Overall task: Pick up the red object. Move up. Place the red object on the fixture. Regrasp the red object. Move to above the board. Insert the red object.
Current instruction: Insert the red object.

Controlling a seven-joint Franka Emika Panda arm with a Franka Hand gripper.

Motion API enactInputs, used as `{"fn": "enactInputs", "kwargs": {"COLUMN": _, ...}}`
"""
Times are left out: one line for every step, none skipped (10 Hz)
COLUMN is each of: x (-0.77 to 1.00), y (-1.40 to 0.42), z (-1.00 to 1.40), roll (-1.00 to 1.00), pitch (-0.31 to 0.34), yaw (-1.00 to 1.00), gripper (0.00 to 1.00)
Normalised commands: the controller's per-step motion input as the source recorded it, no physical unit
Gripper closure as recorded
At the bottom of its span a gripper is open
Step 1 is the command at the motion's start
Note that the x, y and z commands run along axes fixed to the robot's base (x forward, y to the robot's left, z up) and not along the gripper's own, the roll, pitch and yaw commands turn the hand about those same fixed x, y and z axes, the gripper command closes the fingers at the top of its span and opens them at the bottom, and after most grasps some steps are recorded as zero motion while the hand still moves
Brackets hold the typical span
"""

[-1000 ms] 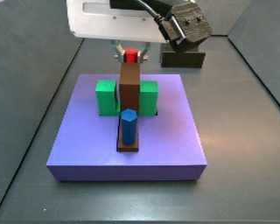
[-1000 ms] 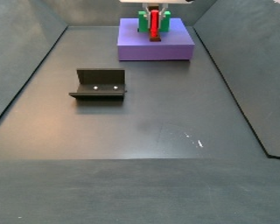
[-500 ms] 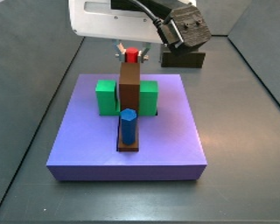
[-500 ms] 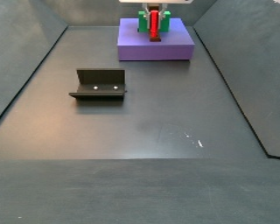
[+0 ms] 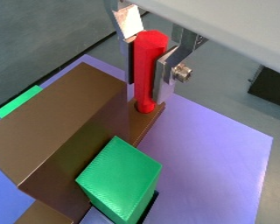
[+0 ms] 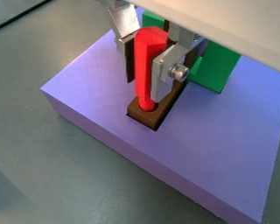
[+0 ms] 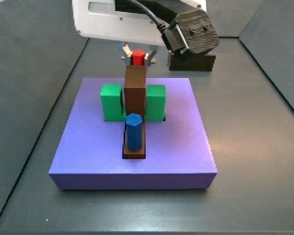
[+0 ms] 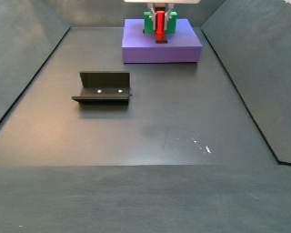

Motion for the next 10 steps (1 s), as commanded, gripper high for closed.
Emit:
{"fn": "enactInputs", "kwargs": {"x": 0.0, "y": -0.04, "z": -0.71, "roll": 0.17, "pitch": 0.0, "yaw": -0.09, "gripper": 1.0}}
{"fn": "enactInputs", "kwargs": {"x": 0.0, "y": -0.02, "z": -0.81, "roll": 0.13, "pitch": 0.0, "yaw": -0.09, "gripper": 1.0}}
{"fn": "enactInputs", "kwargs": {"x": 0.0, "y": 0.0, "z": -0.83, "roll": 0.11, "pitch": 0.057, "yaw": -0.12, "gripper": 1.0}}
{"fn": "enactInputs", "kwargs": {"x": 0.0, "y": 0.0, "z": -0.82, "roll": 0.08, "pitch": 0.117, "yaw": -0.18, "gripper": 1.0}}
{"fn": "enactInputs", "kwargs": {"x": 0.0, "y": 0.0, "z": -0.71, "roll": 0.06, "pitch": 0.133, "yaw": -0.21, "gripper": 1.0}}
{"fn": "enactInputs", "kwargs": {"x": 0.0, "y": 0.0, "z": 0.0, "roll": -0.03, "pitch": -0.016, "yaw": 0.0, "gripper": 1.0}}
{"fn": "enactInputs", "kwargs": {"x": 0.0, "y": 0.02, "z": 0.0, "roll": 0.0, "pitch": 0.0, "yaw": 0.0, "gripper": 1.0}}
{"fn": "enactInputs", "kwargs": {"x": 0.0, "y": 0.0, "z": -0.44, "roll": 0.15, "pitch": 0.034, "yaw": -0.1, "gripper": 1.0}}
{"fn": "enactInputs", "kwargs": {"x": -0.06, "y": -0.03, "z": -0.79, "roll": 0.06, "pitch": 0.047, "yaw": -0.12, "gripper": 1.0}}
{"fn": "enactInputs", "kwargs": {"x": -0.08, "y": -0.03, "z": -0.89, "roll": 0.0, "pitch": 0.033, "yaw": -0.1, "gripper": 1.0}}
